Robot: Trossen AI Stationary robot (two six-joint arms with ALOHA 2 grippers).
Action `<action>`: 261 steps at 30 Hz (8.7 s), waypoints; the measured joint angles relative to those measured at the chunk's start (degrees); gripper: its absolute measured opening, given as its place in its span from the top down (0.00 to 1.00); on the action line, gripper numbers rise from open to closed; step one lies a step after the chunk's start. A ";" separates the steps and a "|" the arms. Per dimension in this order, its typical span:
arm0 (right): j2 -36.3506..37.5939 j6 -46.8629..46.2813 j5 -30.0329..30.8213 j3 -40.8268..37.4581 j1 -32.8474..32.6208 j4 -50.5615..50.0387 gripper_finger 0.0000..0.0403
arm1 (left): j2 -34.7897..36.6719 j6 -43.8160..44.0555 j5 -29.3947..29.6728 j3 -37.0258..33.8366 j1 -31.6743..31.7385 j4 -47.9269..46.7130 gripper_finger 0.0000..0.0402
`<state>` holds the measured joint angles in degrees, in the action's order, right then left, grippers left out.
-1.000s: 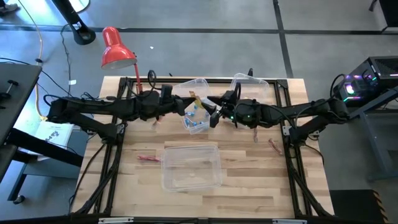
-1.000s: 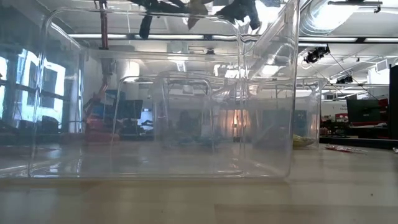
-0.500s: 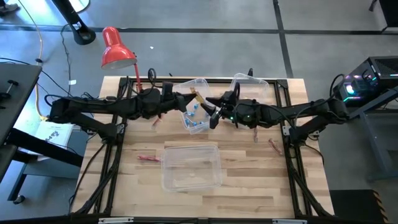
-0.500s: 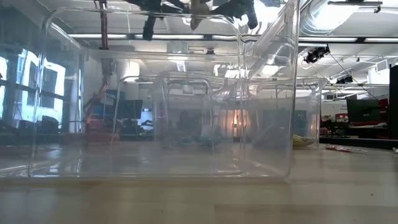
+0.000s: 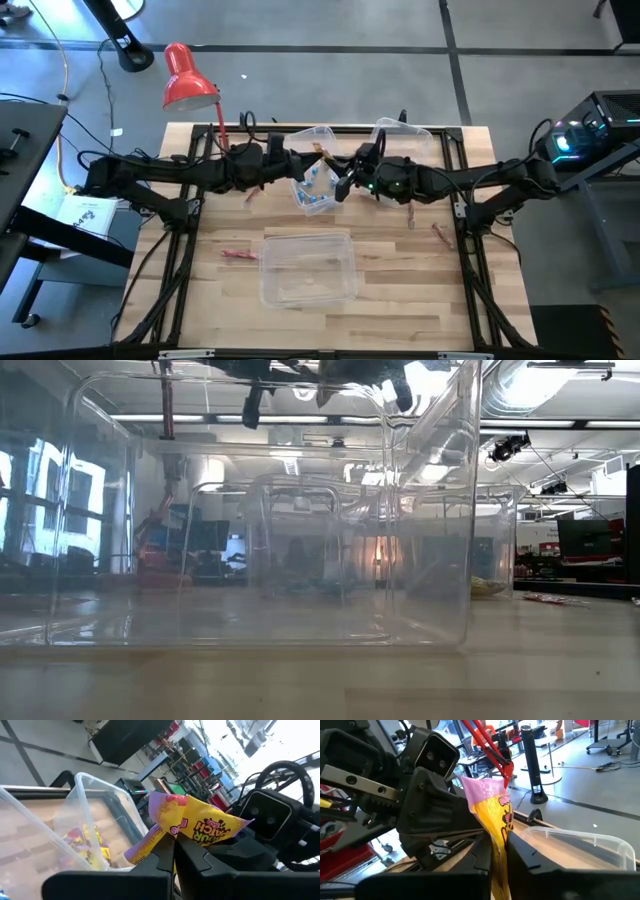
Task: Sort candy
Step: Put the yellow candy into the top right transparent bin, then put the red gummy into the bottom transparent bin
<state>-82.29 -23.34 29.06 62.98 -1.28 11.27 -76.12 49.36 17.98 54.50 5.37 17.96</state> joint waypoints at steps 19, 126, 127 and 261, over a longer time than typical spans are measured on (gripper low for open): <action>17.00 -30.54 16.43 -0.07 1.00 -59.19 0.99 | 13.07 -8.96 -13.10 -1.70 -0.17 -38.41 0.62; 11.35 -34.68 0.96 -0.07 7.65 -68.34 0.49 | 7.98 -0.80 1.87 1.33 -12.46 -76.79 0.57; 11.35 -34.68 1.11 -0.07 7.64 -68.22 0.49 | 7.92 -0.42 1.88 0.18 -10.83 -76.52 0.57; 0.65 -55.57 7.28 -0.13 25.20 -93.11 1.00 | 11.41 -23.47 22.74 26.53 -17.53 -74.49 0.50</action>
<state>-81.64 -78.92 36.33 62.85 23.93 -81.84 -64.71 25.89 40.72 81.03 -12.16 -56.53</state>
